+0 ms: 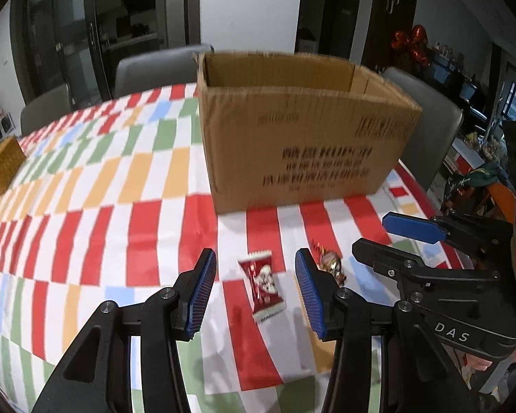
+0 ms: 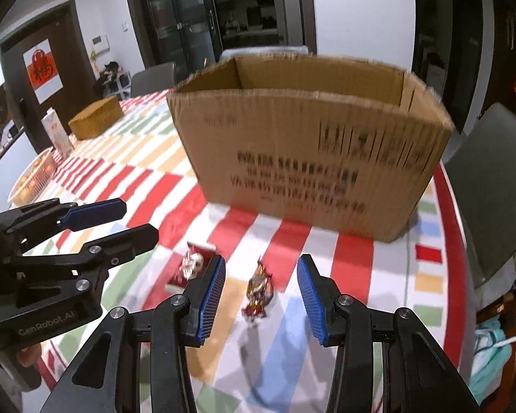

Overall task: Organize snacks
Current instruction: 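Grasp the gold-wrapped candy with the right tool while the left tool grasps the red packet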

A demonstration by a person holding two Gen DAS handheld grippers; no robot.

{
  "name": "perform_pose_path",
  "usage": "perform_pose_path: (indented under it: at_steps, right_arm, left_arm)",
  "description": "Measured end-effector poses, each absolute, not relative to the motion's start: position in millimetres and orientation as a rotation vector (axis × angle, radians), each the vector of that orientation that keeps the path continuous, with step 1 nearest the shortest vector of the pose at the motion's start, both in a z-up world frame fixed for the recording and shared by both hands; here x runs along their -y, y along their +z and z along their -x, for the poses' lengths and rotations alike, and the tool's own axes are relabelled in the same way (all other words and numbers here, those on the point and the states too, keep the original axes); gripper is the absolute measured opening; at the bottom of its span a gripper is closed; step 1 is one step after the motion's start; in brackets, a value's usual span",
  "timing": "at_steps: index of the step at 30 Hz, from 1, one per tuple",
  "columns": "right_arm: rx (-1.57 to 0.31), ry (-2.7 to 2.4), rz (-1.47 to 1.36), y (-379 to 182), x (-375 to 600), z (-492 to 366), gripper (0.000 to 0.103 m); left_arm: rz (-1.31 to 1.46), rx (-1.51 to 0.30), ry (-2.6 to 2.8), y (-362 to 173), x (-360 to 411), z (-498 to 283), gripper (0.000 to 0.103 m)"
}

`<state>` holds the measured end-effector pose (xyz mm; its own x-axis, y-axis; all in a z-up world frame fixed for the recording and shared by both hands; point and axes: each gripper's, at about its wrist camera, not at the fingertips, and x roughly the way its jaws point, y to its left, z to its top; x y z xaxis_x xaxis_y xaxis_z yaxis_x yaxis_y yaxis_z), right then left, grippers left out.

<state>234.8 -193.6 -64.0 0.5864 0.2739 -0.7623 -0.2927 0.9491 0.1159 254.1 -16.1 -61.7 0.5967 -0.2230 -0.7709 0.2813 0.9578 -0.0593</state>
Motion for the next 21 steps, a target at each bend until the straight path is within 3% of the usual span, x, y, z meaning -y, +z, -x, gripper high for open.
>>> perform_pose_path:
  at_steps: [18, 21]
  right_arm:
    - [-1.013, 0.344, -0.002, -117.0, 185.6, -256.1, 0.036]
    - [-1.032, 0.348, -0.007, -122.3, 183.6, -260.0, 0.033]
  left_arm:
    - [-0.065, -1.025, -0.335, -122.2, 28.1, -276.3, 0.044]
    - [-0.065, -1.034, -0.333, -126.2, 29.9, -279.9, 0.039]
